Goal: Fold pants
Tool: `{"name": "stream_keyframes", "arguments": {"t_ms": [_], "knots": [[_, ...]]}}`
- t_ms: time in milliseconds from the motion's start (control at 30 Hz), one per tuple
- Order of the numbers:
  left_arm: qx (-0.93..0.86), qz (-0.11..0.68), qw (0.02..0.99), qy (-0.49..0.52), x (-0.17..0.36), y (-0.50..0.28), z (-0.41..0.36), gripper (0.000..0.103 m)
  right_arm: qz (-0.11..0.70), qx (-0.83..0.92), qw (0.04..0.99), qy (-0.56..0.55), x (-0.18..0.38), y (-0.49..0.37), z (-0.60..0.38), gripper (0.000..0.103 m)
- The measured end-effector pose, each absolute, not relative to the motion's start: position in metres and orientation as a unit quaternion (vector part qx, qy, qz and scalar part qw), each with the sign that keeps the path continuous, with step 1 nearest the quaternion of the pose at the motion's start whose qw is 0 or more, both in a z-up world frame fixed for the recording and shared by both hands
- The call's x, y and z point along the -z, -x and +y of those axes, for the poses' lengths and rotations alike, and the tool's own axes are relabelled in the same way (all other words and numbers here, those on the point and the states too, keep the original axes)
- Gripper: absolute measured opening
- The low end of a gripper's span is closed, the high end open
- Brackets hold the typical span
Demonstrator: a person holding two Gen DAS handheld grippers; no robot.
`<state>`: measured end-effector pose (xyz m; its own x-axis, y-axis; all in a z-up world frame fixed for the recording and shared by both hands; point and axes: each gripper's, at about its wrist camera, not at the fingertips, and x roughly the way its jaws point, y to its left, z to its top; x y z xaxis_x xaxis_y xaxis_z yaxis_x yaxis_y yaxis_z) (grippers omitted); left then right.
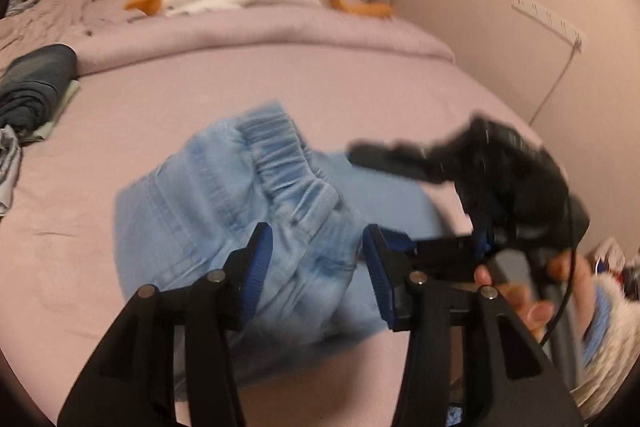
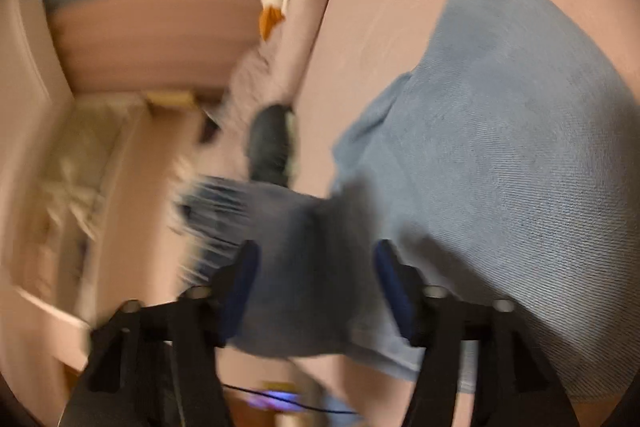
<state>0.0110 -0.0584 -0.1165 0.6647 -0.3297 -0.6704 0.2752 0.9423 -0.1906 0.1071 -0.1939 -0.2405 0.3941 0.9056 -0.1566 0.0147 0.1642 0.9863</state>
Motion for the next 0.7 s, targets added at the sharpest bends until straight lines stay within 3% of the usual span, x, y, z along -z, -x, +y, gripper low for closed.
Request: {"name": "stream_keyframes", "arguments": {"t_ms": [100, 333, 400, 500, 700], "knots": [[0.169, 0.396, 0.901, 0.045, 0.125, -0.011, -0.053, 0.06, 0.441, -0.343, 0.623, -0.548, 0.241, -0.109, -0.189, 0.067], [0.118, 0.396, 0.903, 0.115, 0.125, 0.017, 0.015, 0.065, 0.502, -0.319, 0.684, -0.422, 0.219, -0.123, -0.154, 0.067], [0.092, 0.399, 0.901, 0.147, 0.127, 0.02, 0.039, 0.065, 0.512, -0.307, 0.702, -0.389, 0.214, -0.126, -0.143, 0.048], [0.067, 0.401, 0.896, 0.179, 0.129, 0.024, 0.059, 0.065, 0.509, -0.296, 0.728, -0.351, 0.21, -0.128, -0.134, 0.035], [0.074, 0.396, 0.898, 0.178, 0.124, 0.02, 0.052, 0.065, 0.44, -0.299, 0.777, -0.336, 0.17, -0.119, -0.157, 0.03]]}}
